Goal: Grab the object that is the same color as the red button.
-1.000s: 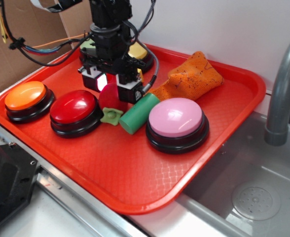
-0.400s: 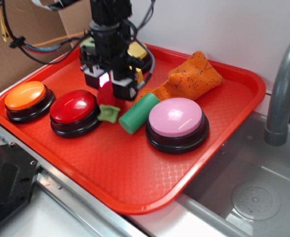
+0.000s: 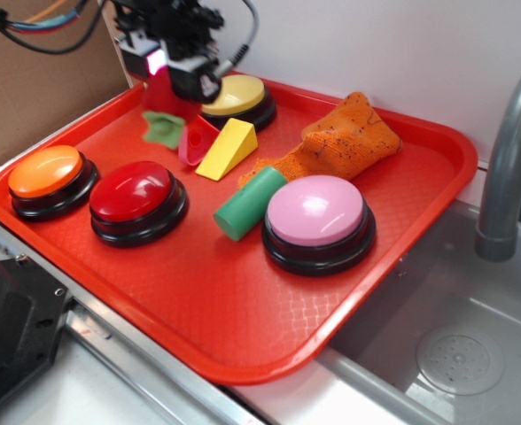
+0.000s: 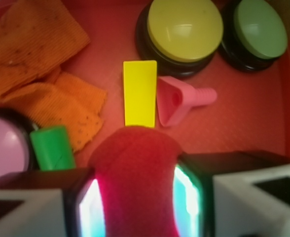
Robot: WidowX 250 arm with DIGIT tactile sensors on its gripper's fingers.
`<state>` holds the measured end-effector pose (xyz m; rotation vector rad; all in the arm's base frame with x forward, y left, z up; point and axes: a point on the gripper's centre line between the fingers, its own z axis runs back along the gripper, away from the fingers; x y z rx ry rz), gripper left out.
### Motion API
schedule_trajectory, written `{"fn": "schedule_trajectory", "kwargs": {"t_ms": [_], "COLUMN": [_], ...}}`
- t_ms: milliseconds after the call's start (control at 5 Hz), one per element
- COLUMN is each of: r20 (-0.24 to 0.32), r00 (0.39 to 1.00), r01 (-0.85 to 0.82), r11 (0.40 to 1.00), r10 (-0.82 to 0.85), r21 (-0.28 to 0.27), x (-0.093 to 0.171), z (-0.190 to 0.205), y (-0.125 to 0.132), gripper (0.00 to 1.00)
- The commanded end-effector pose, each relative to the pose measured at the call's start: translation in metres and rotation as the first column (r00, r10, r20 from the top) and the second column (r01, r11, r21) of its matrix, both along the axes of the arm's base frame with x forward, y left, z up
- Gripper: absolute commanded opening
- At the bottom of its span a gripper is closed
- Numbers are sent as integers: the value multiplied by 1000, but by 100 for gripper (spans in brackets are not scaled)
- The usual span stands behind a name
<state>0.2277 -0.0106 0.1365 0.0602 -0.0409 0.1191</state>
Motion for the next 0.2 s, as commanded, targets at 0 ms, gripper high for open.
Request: {"fn": "schedule_trajectory", "kwargs": {"t_ms": [0], "r20": [118], "r00": [993], "r01": [-5], "r11": [999], "r10": [10], "r21": [-37], "x": [-15], "z": [44], "y": [15], "gripper": [0]}}
